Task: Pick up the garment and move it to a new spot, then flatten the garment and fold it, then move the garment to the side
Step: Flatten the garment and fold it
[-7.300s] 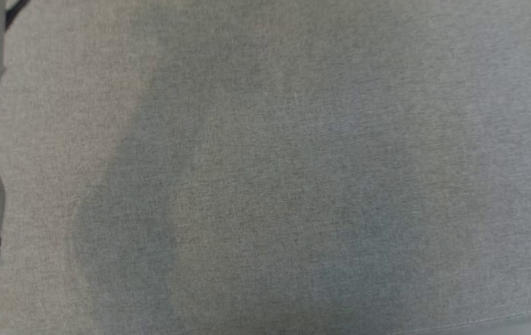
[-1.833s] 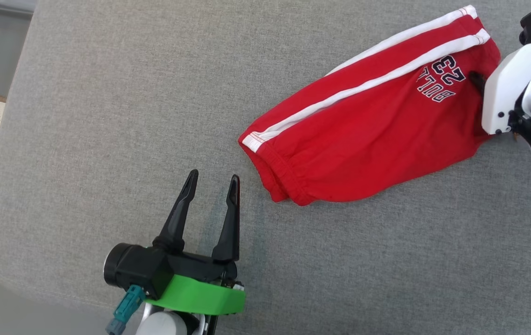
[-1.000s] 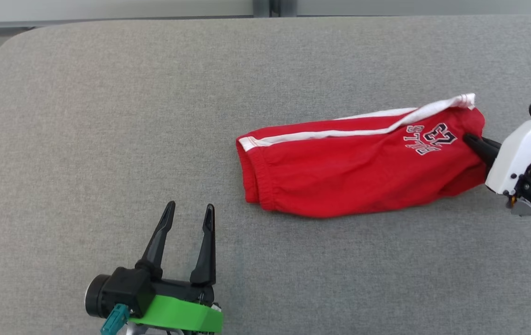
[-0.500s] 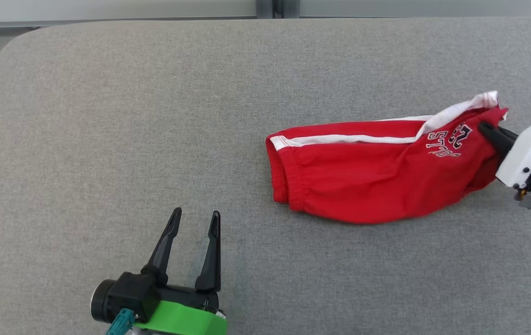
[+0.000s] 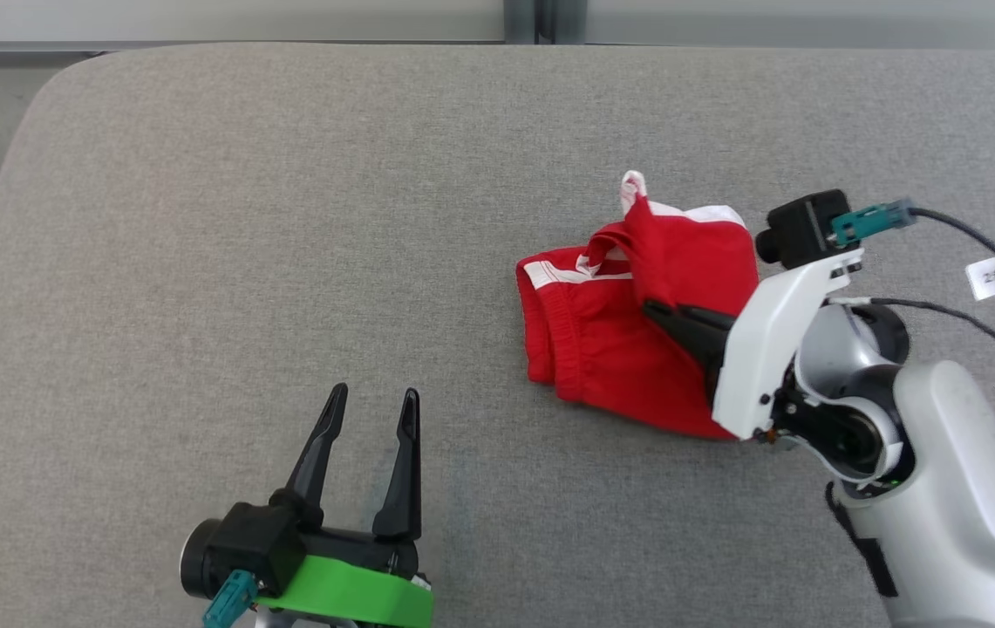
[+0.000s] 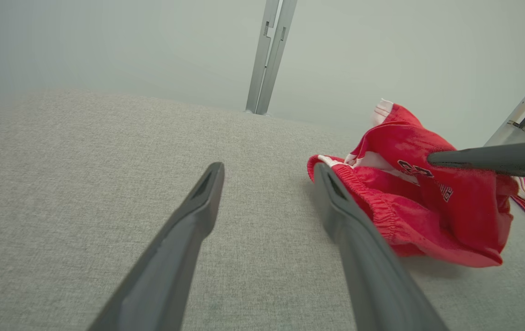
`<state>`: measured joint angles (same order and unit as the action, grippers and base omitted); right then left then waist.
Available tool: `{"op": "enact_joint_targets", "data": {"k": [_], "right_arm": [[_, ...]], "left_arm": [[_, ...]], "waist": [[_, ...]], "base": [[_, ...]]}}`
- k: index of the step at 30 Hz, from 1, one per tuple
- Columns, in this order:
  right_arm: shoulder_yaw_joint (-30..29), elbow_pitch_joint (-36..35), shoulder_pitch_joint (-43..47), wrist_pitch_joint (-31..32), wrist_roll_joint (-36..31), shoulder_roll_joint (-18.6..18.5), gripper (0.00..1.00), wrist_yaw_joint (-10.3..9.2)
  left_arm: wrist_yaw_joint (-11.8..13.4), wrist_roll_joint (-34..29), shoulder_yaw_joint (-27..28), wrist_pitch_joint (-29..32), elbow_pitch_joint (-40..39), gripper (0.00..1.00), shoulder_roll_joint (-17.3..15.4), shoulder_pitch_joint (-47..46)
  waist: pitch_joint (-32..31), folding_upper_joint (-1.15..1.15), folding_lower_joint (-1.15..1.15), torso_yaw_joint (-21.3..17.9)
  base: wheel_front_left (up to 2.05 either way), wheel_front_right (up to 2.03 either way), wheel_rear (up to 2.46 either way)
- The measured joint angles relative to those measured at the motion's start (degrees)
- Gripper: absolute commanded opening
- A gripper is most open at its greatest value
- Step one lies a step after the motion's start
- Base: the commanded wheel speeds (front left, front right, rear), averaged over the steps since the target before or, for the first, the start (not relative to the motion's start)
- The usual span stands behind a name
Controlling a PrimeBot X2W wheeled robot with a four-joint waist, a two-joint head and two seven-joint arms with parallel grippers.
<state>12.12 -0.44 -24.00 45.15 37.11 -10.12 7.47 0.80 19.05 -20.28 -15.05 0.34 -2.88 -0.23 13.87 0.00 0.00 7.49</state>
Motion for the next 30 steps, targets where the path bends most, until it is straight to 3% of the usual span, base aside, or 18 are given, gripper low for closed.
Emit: {"op": "enact_joint_targets", "data": {"k": [8, 14, 21, 22, 23, 24, 30], "right_arm": [[2.8, 6.4, -1.1, -4.6, -2.7, 6.2, 0.00, 0.01], [3.3, 11.7, -3.3, -8.3, -4.0, 7.1, 0.00, 0.00], [6.9, 16.8, -5.5, -12.7, -0.4, 7.2, 0.01, 0.01], [7.4, 17.6, -5.7, -13.5, -0.1, 7.2, 0.41, 0.00], [7.9, 18.4, -5.9, -14.3, -0.1, 7.2, 0.74, 0.00], [8.4, 19.1, -5.9, -15.2, -0.1, 7.2, 1.00, 0.01], [11.9, 16.8, -5.7, -21.8, 2.4, 7.3, 1.00, 0.01]], "left_arm": [[0.3, 0.0, -0.2, 0.0, 0.9, 1.00, 0.0, 0.0], [0.3, 0.2, -1.2, 0.0, 1.3, 1.00, 0.0, 0.0], [0.3, 0.1, -1.3, 0.0, 1.8, 1.00, 0.0, 0.2], [0.3, 0.1, -1.3, 0.0, 1.9, 1.00, 0.0, 0.2], [0.3, 0.1, -1.3, 0.0, 1.9, 1.00, 0.0, 0.2], [0.3, 0.1, -1.3, 0.0, 2.0, 1.00, 0.0, 0.2], [0.3, 0.1, -0.5, 0.0, 2.8, 1.00, 0.0, 0.9]], "waist": [[-0.1, 0.00, 0.00, 1.8], [-0.7, 0.00, 0.00, 2.2], [-1.2, 0.00, 0.00, 1.9], [-1.2, 0.00, 0.00, 1.9], [-1.3, 0.00, 0.00, 1.9], [-1.5, 0.00, 0.00, 1.8], [-2.8, 0.00, 0.00, 1.0]], "base": [[0.00, 0.00, 0.00], [0.00, 0.00, 0.00], [0.00, 0.00, 0.00], [0.00, 0.00, 0.00], [0.00, 0.00, 0.00], [0.00, 0.00, 0.00], [0.00, 0.00, 0.00]]}}
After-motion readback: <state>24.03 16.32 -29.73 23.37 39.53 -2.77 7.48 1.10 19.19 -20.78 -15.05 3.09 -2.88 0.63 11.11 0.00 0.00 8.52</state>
